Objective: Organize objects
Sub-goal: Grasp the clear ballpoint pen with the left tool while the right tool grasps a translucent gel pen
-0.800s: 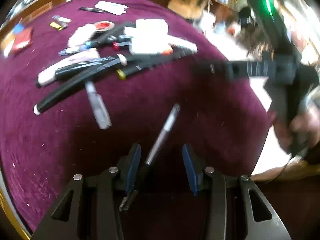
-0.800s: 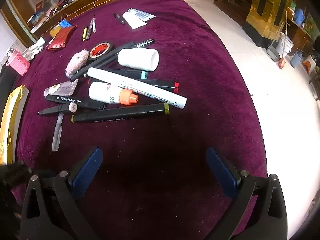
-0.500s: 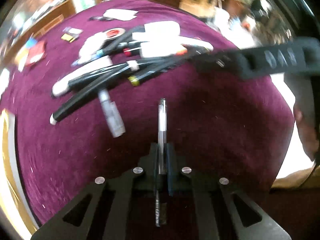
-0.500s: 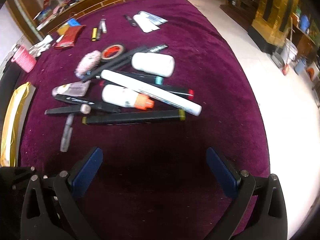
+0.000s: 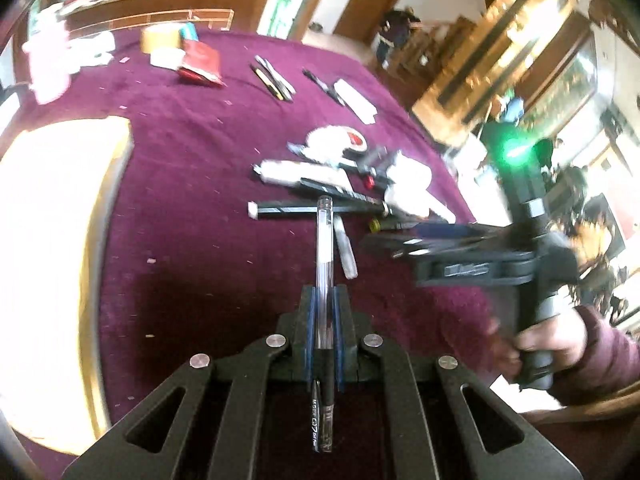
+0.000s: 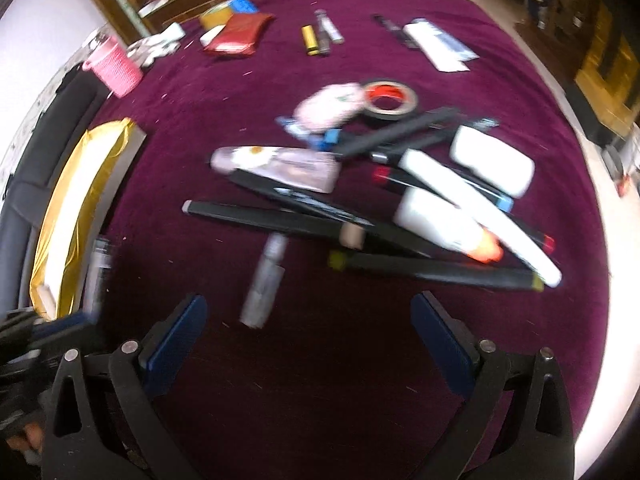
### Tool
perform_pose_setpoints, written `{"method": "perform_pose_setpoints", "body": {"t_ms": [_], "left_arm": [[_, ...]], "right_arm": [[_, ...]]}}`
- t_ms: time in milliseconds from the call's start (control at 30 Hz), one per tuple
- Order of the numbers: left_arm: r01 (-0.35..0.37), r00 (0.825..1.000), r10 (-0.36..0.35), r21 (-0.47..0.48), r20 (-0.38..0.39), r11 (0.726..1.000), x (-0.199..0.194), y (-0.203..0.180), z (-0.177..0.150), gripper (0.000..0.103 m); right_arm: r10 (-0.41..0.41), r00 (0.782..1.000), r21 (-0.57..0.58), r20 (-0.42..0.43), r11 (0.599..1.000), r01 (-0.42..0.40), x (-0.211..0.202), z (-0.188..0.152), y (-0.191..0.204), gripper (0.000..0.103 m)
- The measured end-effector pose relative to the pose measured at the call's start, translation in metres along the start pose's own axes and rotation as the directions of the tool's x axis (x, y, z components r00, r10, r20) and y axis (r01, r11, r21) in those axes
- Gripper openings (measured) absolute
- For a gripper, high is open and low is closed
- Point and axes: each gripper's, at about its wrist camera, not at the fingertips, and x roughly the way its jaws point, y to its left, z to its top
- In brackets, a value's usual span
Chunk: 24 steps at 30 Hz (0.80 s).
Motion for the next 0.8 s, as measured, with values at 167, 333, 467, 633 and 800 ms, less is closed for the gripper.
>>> {"method": "perform_pose_setpoints", "body": {"t_ms": [167, 333, 467, 633, 800], "left_arm": [[-0.007, 1.0, 0.008, -0.037, 0.02, 0.999, -0.011, 0.023, 0.005, 0.006], [-0.025, 0.999, 0.026, -0.059, 0.018, 0.998, -0.024, 0.052, 0.0, 0.006], [-0.026, 0.999, 0.029, -0.071, 0.03, 0.997, -0.032, 0.072, 0.004, 0.006], [-0.019, 0.999, 0.023, -0.098, 0.046, 0.995, -0.037, 0.097, 0.012, 0.006], [-0.006, 0.999, 0.012, -0.121, 0.042, 0.993, -0.037, 0.117, 0.018, 0.006]], "right_arm": [[-0.12, 0.993, -0.054, -0.002, 0.991, 0.119, 0.031, 0.018, 0.03, 0.089], [-0.208, 0.978, -0.086, -0.014, 0.975, 0.206, 0.051, 0.027, 0.042, 0.028], [-0.137, 0.988, -0.04, -0.071, 0.99, 0.134, 0.048, 0.022, 0.038, 0.012], [0.084, 0.989, 0.13, -0.123, 0.989, -0.068, 0.034, 0.002, 0.023, 0.01], [0.352, 0.931, 0.301, -0.095, 0.902, -0.31, 0.023, -0.014, 0.023, 0.01]]}}
